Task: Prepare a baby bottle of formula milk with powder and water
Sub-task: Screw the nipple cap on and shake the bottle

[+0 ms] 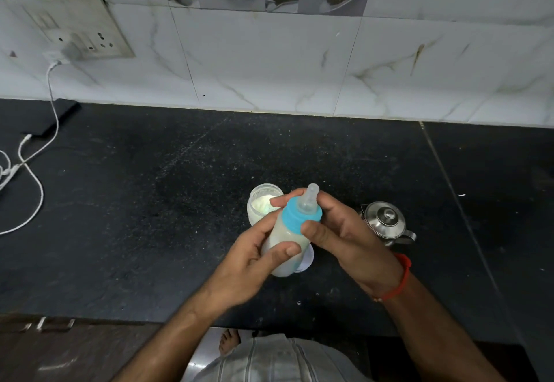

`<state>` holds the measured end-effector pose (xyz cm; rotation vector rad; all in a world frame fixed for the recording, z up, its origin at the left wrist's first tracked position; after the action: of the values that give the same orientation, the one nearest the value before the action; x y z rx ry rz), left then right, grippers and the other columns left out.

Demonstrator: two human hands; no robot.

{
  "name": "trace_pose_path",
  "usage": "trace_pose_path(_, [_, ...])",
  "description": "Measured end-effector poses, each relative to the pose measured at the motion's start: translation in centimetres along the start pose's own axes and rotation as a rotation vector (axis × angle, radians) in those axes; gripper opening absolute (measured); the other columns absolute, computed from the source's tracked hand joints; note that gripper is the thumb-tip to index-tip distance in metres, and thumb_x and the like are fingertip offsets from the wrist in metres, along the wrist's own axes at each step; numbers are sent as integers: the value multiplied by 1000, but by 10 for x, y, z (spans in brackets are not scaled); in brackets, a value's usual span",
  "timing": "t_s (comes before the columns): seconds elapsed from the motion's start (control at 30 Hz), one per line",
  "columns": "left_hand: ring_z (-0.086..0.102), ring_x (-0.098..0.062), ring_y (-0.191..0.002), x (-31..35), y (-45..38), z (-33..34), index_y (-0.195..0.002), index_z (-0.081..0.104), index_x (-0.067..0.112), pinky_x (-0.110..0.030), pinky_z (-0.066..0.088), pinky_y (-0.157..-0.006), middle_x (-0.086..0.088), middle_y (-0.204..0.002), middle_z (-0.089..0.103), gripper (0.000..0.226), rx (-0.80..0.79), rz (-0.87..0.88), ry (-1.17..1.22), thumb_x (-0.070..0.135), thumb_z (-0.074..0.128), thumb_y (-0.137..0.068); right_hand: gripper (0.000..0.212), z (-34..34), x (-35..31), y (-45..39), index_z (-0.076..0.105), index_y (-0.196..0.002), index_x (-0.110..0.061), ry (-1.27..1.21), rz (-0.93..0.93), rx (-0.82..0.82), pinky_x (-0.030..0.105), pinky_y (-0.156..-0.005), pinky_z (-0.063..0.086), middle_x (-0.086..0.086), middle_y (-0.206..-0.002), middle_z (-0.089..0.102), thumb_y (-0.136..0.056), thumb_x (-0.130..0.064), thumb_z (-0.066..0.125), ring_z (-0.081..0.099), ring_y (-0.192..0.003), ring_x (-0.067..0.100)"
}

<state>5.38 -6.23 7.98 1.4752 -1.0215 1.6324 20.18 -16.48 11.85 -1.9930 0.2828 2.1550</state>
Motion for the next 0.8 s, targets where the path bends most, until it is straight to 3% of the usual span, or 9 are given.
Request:
trace_pose_path(0.13, [68, -15, -121, -5, 2, 7, -147, 50, 34, -26, 55, -97, 9, -134, 69, 52, 145, 88, -311, 44, 63, -97, 47, 26, 12, 6, 62, -130, -12, 10, -16, 345, 41, -98, 57, 3, -122, 74, -88, -29, 71, 71, -114, 19])
trace_pose_path(0.23, [66, -12, -120, -3, 1, -4, -148, 46, 32, -24, 54, -96, 11, -135, 66, 52, 100, 137, -433, 41, 62, -99, 45, 32, 17, 8, 65, -127, -16, 16, -19, 413, 41, -95, 58, -1, -119, 76, -86, -26, 80, 72, -111, 16])
trace_pose_path(0.37, [69, -22, -115, 7, -8, -20, -142, 57, 20, -39, 56, -98, -3, -127, 71, 46, -246, -25, -221, 35, 65, -99, 53, 2, -4, 1, 62, -131, -8, -46, 6, -56, 54, -98, 56, 12, -133, 67, -82, -20, 80, 65, -120, 36])
trace_pose_path(0.43, [69, -31, -112, 8, -8, -6, -135, 61, 12, -45, 55, -98, -15, -120, 71, 49, -381, -132, 82, 43, 67, -98, 58, -5, -14, -3, 60, -127, -3, -191, 29, -313, 42, -86, 62, 9, -134, 66, -80, -29, 83, 70, -110, 30])
trace_pose_path(0.53, [71, -30, -101, 7, -11, 13, -137, 59, 10, -42, 58, -93, -16, -114, 72, 65, -389, -263, 522, 52, 73, -89, 46, 0, -23, -12, 56, -113, -1, -364, 4, -416, 25, -55, 60, 7, -126, 68, -89, -35, 75, 75, -86, 13])
trace_pose_path(0.6, [72, -32, -102, 7, -17, 11, -140, 54, 5, -44, 58, -94, -18, -116, 72, 72, -323, -256, 486, 53, 73, -89, 36, 4, -23, -17, 56, -108, -3, -334, -19, -307, 33, -58, 57, 17, -134, 63, -92, -32, 69, 73, -96, 24])
trace_pose_path(0.67, [71, -32, -105, 8, -19, 5, -137, 55, 3, -44, 58, -94, -19, -118, 71, 72, -255, -217, 382, 55, 72, -90, 32, 6, -21, -17, 57, -103, -3, -281, -28, -177, 36, -79, 60, 16, -134, 66, -89, -31, 66, 71, -110, 25])
trace_pose_path(0.73, [70, -28, -108, 10, -15, 0, -132, 62, 11, -41, 58, -96, -12, -119, 72, 58, -208, -175, 254, 52, 71, -92, 25, 10, -17, -15, 60, -98, -4, -217, -43, -83, 41, -93, 57, 11, -127, 71, -89, -26, 64, 67, -118, 27])
trace_pose_path(0.8, [69, -14, -113, 10, -12, -2, -130, 61, 24, -33, 57, -96, 4, -122, 72, 42, -120, -77, -22, 43, 69, -94, 23, 17, -9, -14, 62, -98, -1, -61, -92, 94, 38, -93, 58, 10, -118, 75, -89, -21, 68, 70, -113, 26])
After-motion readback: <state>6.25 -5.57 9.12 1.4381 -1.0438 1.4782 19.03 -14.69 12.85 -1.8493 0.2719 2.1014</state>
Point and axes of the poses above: each hand's wrist, its own y-axis away from the middle knuckle, its own z-axis out of the palm, x = y × z, the point moved 1 cm from there along -y, towards the middle knuckle
